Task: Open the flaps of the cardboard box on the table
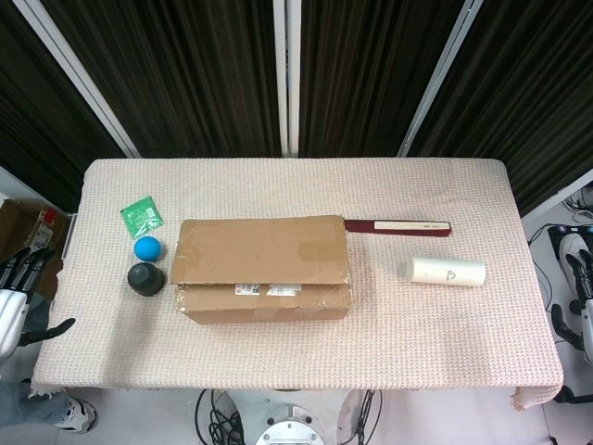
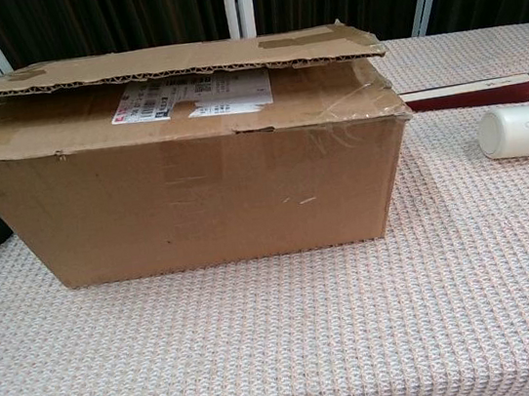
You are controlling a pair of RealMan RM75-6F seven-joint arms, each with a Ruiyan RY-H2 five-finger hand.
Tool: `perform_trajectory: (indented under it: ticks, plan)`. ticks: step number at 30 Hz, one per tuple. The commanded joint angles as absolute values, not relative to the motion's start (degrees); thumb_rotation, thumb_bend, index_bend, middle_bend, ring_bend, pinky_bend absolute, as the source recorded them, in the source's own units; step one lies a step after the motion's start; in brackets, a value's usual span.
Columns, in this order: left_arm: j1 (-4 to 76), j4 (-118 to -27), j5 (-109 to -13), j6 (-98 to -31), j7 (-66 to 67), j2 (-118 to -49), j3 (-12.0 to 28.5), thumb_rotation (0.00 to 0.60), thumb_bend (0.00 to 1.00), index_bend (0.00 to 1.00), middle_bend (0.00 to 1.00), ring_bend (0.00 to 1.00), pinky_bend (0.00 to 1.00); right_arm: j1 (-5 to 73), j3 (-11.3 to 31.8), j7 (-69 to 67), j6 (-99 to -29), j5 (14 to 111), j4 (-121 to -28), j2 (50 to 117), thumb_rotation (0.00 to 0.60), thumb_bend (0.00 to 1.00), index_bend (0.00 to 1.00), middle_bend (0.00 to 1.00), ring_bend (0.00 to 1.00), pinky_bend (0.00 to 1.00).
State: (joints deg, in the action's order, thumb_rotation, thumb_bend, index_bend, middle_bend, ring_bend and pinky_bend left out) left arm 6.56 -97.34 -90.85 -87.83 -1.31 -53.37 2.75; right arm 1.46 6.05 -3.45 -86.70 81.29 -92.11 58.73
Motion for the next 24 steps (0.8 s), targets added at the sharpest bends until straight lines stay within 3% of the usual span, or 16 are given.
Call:
perform_trajectory:
  ticks: [1,16,24]
  plan:
    - [6.42,-97.61,-91.17,-88.44,-1.71,-53.34,2.89,0.502,0.05,0.08,0.1,0.06,0.17,1.81,5.42,-5.66,-85.12,81.89,-92.24,58.44,0.6,0.39,0.0,0.0,0.0,0.0]
    - [5.65,-99.24,-93.42,-90.62,-3.03,-52.04,2.46,0.503,0.05,0.08,0.1,0.06,0.17,0.81,4.95,-5.78,-86.19,82.12,-91.4,58.63,0.6,0.39,0.0,0.0,0.0,0.0]
    - [10.31,-103.47,-95.99,-86.12,-2.37,-54.43,3.69,0.496,0.06,0.08,0.1,0.06,0.17,1.66,4.69,-9.55,-82.77,80.95,-87.41,60.09,0.6,0.39,0.0,0.0,0.0,0.0]
